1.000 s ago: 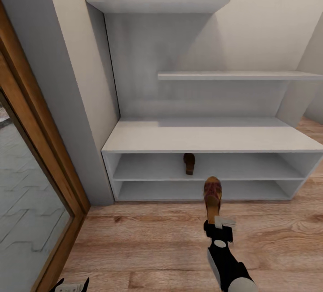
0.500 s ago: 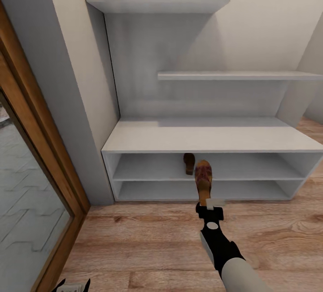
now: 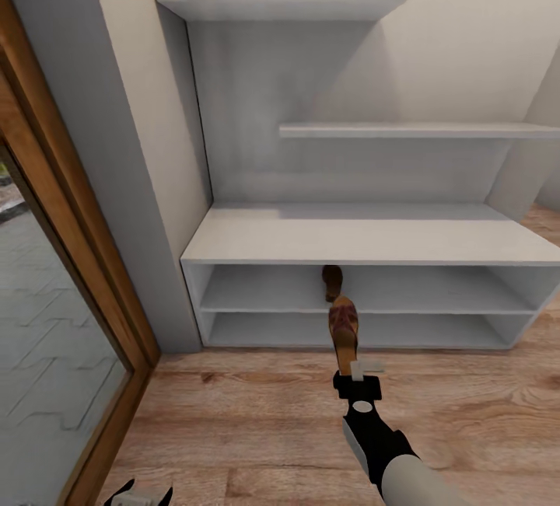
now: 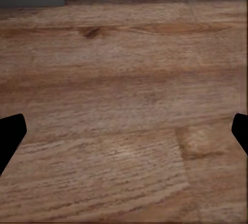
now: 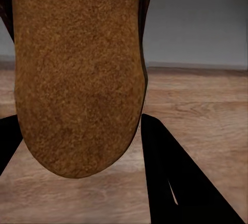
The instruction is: Pick up the two gym shoes and the two sandals from the corridor floor and place them onto the hallstand (shoe rack) in the corridor, making sure they are on the rack and not on the floor. Arrange them so the two gym shoes are next to each other and the two sandals are next to each other.
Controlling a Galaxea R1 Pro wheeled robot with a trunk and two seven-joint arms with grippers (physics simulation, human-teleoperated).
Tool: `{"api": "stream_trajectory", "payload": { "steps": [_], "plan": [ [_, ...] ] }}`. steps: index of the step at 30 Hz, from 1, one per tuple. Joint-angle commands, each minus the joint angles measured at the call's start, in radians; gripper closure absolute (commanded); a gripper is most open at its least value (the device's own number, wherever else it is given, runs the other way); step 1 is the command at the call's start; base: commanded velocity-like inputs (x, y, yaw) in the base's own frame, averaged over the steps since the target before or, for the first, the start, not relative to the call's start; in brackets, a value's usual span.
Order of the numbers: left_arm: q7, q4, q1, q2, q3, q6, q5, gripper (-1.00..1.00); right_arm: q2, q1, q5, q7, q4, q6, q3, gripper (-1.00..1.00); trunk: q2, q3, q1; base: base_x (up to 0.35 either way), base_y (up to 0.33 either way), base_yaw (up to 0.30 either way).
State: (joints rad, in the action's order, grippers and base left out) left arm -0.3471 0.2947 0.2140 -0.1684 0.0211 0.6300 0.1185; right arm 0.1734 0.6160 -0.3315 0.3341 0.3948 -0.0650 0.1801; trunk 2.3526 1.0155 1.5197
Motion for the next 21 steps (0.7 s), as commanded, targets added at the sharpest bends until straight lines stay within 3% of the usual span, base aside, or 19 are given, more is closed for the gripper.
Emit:
{"api": "stream_trajectory", "payload": {
  "steps": [1, 21],
  "plan": [
    [-0.015, -0.001, 0.001, 0.0, 0.002, 0.0, 0.01, -1.0, 0.001, 0.001, -0.003, 0.0, -0.001, -0.005, 0.007, 1.0, 0.0, 0.002, 0.0, 0.0, 0.0, 0.163],
    [-0.037, -0.002, 0.001, 0.0, 0.0, -0.001, 0.009, -1.0, 0.001, 0.001, -0.003, 0.0, -0.001, -0.006, 0.007, 1.0, 0.0, 0.023, 0.0, 0.0, 0.0, 0.191]
  ]
}}
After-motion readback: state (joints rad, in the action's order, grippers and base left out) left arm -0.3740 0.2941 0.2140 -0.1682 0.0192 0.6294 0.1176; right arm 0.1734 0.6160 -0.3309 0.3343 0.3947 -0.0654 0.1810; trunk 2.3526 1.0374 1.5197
